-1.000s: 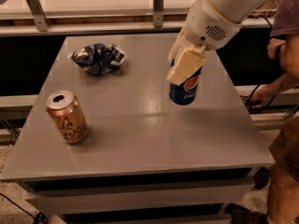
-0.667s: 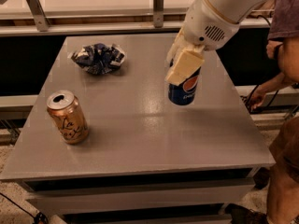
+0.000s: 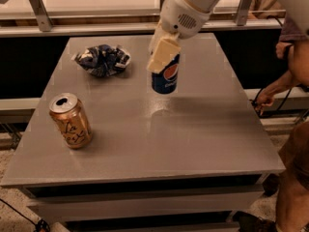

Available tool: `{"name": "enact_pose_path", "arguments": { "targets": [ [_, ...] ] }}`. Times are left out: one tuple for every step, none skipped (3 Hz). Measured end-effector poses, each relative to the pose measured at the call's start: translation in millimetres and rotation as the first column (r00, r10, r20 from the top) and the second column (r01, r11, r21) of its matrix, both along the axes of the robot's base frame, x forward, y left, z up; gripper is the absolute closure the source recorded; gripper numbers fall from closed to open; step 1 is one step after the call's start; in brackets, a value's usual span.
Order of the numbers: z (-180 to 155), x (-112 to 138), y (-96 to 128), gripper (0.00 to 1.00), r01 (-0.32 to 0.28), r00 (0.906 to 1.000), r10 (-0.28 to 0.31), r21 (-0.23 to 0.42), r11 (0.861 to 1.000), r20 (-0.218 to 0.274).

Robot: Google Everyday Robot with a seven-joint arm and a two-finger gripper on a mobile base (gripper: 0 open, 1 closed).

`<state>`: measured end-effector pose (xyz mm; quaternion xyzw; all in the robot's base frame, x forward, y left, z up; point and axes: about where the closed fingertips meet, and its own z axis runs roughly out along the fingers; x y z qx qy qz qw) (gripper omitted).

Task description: Move pepsi can near blue chip bag

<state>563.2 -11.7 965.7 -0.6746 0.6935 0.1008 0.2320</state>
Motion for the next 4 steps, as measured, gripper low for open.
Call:
{"name": "enact_pose_path", "arguments": {
  "targets": [
    [-5,33,33,1.00,-0.034,0.9994,0.034,0.006,0.999,-0.004],
    [-10,57,66,1.00,-0.073,0.9974,0.073,0.013,0.997,-0.001],
    [-20,71,88,1.00,-0.100,0.9949,0.100,0.025,0.995,-0.011],
    [-28,79,101,1.00,-0.118,0.9930,0.118,0.034,0.992,-0.011]
  ]
}}
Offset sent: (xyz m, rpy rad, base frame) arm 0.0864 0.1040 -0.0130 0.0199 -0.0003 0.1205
